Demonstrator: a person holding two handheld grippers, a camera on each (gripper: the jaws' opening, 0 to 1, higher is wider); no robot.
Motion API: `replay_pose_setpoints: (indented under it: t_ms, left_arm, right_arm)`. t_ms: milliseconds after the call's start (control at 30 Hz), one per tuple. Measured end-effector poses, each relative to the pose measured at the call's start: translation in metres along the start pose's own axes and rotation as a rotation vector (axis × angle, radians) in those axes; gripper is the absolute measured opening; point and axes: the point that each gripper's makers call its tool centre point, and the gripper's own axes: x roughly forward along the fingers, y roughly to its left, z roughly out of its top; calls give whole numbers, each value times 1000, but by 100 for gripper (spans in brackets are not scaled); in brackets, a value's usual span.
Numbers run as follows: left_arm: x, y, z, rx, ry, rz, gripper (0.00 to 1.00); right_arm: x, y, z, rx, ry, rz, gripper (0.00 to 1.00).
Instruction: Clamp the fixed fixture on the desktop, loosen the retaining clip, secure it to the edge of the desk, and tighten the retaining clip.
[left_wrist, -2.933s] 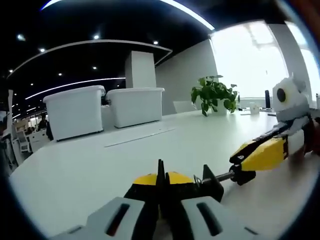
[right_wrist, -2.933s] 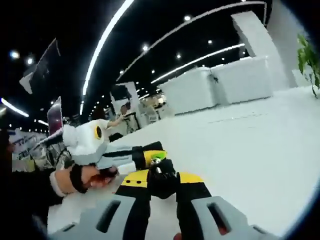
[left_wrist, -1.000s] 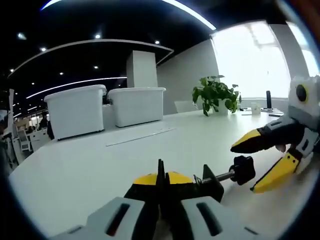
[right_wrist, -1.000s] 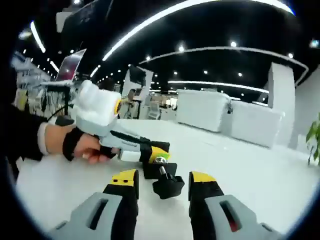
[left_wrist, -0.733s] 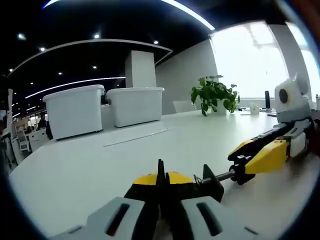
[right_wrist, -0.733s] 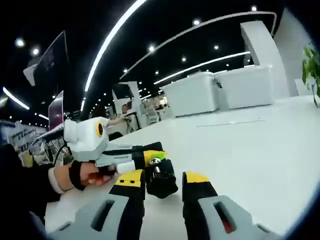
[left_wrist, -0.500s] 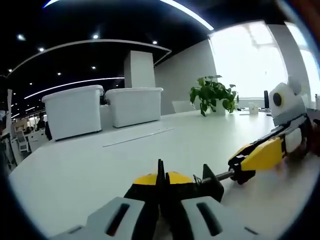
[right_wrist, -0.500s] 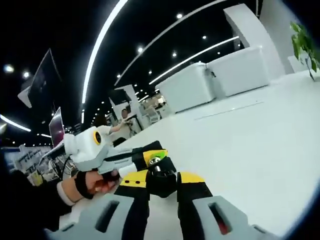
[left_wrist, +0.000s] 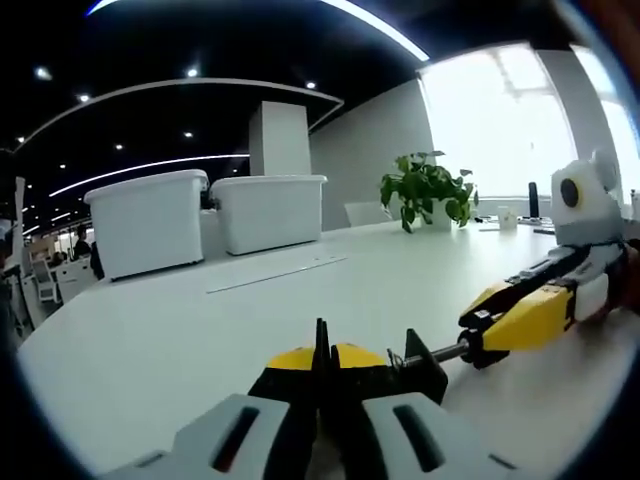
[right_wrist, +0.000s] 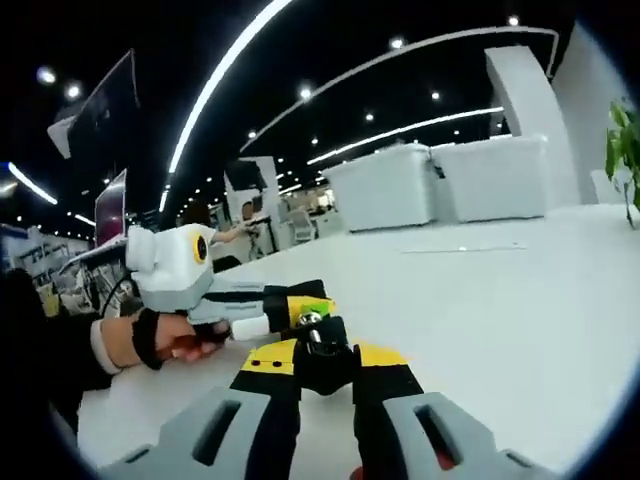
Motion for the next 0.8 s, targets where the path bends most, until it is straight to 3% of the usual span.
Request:
replay_pose_setpoints:
  t_ms: [333,600,700,800]
  left_arm:
    - [0,1,0,-6,-1,7,4]
    - [0,2,0,-11,0,12,4]
    - [0,2,0,-12,1,13,4]
    - [1,2,0,-14,1,15,4]
  right_arm:
    - [2,5,2,-351,-12,-27,17]
    - [3,13,1,-732,-24,-66,17]
    - [4,14,0,-799,-27,-72,17]
    - [4,12,1,-804,-30,-71,17]
